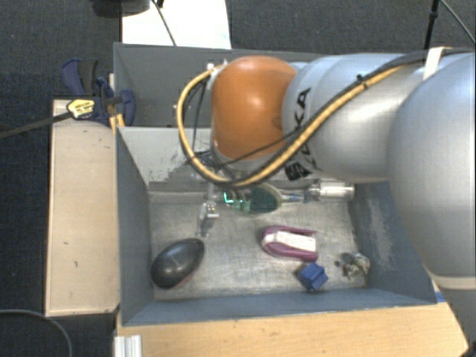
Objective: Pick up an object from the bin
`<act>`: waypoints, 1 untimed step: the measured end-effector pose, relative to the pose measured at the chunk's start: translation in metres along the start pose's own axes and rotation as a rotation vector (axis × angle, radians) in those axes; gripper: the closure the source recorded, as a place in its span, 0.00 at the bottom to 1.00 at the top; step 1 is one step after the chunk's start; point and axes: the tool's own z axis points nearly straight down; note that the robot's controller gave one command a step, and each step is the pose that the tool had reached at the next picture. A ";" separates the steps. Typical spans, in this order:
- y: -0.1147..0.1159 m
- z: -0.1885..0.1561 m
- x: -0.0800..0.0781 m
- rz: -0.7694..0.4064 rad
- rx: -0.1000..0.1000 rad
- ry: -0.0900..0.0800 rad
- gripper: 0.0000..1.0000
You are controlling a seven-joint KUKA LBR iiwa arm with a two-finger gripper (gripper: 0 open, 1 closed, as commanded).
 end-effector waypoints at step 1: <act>0.023 0.101 0.061 -0.098 0.004 0.005 0.00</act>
Offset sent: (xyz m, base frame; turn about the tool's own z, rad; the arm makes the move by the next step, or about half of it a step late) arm -0.0590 0.0228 -0.0983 -0.0963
